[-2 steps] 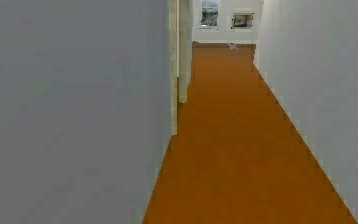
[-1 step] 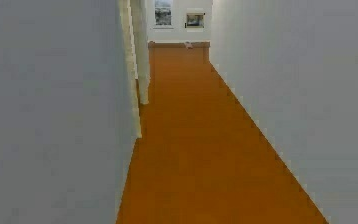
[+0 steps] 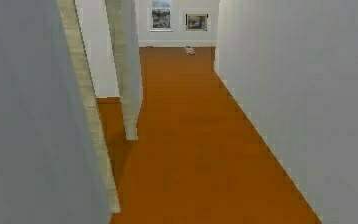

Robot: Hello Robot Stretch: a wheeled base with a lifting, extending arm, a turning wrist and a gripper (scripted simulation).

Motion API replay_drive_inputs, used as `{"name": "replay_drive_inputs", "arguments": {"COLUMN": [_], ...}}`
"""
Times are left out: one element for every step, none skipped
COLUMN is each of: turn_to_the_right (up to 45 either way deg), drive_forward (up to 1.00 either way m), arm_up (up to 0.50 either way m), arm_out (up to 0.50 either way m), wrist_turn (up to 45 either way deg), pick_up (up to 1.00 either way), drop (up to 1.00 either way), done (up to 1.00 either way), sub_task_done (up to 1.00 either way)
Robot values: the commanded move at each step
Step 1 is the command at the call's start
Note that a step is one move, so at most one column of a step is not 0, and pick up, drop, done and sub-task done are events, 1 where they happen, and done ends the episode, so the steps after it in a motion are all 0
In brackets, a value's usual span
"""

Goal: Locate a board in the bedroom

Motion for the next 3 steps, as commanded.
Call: {"name": "replay_drive_inputs", "arguments": {"turn_to_the_right": [0.0,0.0,0.0], "drive_forward": [1.00,1.00,1.00], "arm_up": [0.00,0.00,0.00], "arm_out": [0.00,0.00,0.00], "wrist_turn": [0.0,0.0,0.0], "pick_up": [0.00,0.00,0.00], "drop": [0.00,0.00,0.00], "done": [0.00,0.00,0.00], "sub_task_done": [0.00,0.00,0.00]}}
